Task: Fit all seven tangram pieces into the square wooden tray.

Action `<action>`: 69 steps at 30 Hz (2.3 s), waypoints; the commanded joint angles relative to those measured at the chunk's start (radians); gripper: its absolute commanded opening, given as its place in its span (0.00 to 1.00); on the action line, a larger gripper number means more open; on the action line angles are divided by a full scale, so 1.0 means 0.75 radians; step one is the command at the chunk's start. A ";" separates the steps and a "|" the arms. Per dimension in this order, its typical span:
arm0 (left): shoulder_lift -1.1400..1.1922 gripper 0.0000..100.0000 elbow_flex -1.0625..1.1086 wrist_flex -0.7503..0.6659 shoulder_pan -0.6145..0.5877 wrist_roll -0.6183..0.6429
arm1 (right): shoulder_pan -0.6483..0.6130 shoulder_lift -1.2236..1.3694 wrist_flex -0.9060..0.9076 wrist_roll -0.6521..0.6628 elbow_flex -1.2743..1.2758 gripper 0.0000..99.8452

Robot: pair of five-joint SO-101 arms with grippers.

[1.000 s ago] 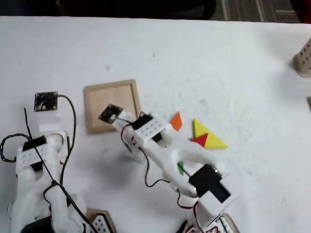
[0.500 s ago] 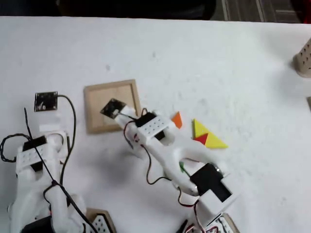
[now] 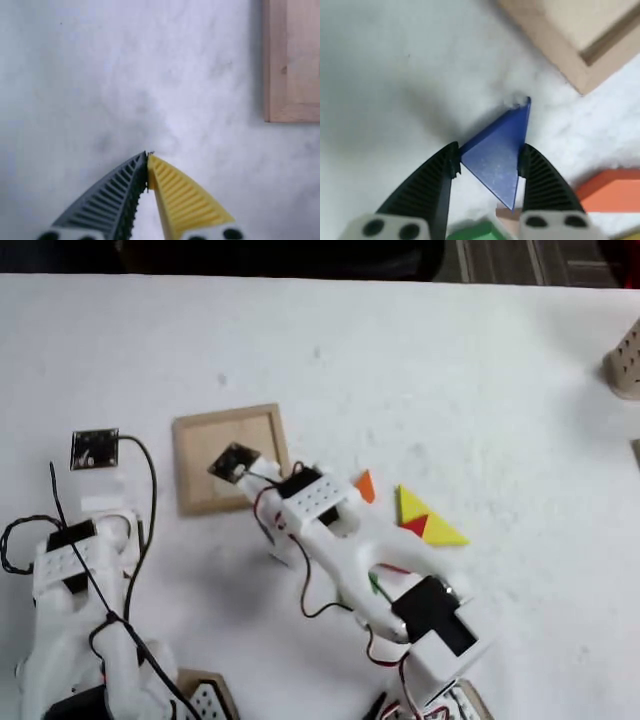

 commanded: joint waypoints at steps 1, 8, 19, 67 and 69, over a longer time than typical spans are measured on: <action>-0.036 0.02 0.000 -0.035 -0.007 -0.010 | 0.052 -0.081 0.099 0.008 -0.098 0.05; -0.036 0.02 0.000 -0.037 -0.007 -0.010 | 0.093 -0.181 0.189 0.008 -0.239 0.05; -0.036 0.02 0.000 -0.037 -0.007 -0.010 | 0.050 0.183 0.195 0.008 -0.853 0.05; -0.036 0.02 -0.002 -0.039 -0.007 -0.010 | 0.224 1.456 0.754 -0.483 -2.631 0.12; -0.036 0.02 -0.002 -0.039 -0.007 -0.010 | 0.228 1.468 0.756 -0.483 -2.625 0.12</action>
